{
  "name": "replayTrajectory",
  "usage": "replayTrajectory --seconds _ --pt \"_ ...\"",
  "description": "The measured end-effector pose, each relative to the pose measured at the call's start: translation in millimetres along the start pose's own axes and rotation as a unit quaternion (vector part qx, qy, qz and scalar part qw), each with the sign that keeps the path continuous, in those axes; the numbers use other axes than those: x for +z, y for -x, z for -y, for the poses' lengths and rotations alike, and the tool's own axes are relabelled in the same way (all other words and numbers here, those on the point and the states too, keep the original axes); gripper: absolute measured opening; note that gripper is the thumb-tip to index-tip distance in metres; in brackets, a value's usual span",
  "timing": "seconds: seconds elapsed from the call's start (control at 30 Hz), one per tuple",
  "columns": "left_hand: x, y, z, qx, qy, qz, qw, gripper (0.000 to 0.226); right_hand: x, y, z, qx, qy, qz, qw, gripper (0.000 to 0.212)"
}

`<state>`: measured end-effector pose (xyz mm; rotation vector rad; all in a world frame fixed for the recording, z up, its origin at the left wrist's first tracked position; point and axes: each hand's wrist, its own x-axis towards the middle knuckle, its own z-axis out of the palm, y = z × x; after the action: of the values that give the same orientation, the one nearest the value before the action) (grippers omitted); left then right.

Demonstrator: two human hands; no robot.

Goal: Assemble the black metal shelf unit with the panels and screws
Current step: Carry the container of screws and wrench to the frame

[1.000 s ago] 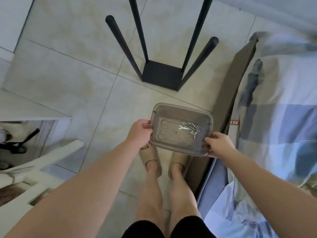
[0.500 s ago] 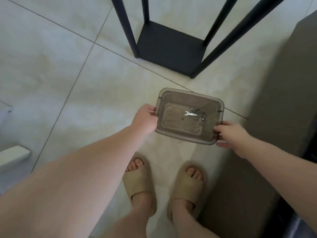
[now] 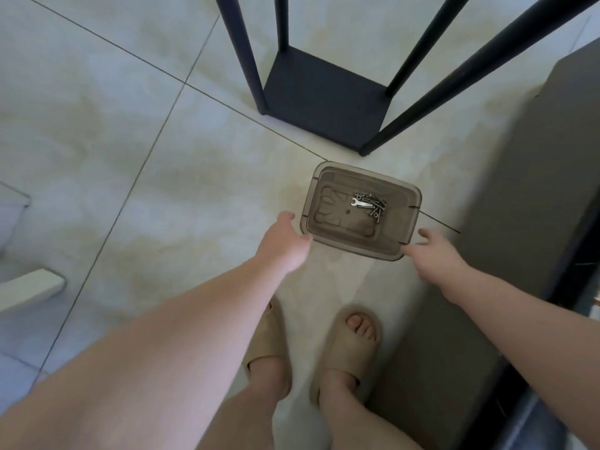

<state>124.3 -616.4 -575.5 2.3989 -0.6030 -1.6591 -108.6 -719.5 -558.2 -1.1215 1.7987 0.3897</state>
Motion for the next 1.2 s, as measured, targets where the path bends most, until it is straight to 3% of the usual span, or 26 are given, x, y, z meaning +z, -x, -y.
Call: replayTrajectory --seconds 0.2,0.43,0.77,0.9,1.03,1.2 --pt "-38.2 136.2 -6.1 0.043 -0.148 0.076 0.985 0.07 -47.3 129.9 20.5 -0.047 0.194 0.07 0.977 0.063" --pt "-107.6 335.5 -60.4 0.094 -0.221 0.038 0.97 0.07 -125.1 331.8 61.4 -0.178 0.347 0.073 0.918 0.061" --pt "-190.2 521.5 -114.6 0.242 -0.249 -0.154 0.925 0.07 -200.9 514.3 84.6 -0.392 0.423 -0.041 0.816 0.072" --pt "-213.1 567.3 -116.0 0.231 -0.198 -0.22 0.927 0.072 -216.4 552.6 109.0 -0.484 0.424 -0.077 0.762 0.071" --pt "-235.0 612.0 -98.3 0.202 -0.154 -0.307 0.917 0.073 -220.2 584.5 144.4 -0.553 0.435 -0.055 0.708 0.071" --pt "-262.5 667.4 -75.4 0.155 -0.103 -0.408 0.894 0.074 -207.9 641.9 185.6 -0.654 0.437 -0.048 0.615 0.07"
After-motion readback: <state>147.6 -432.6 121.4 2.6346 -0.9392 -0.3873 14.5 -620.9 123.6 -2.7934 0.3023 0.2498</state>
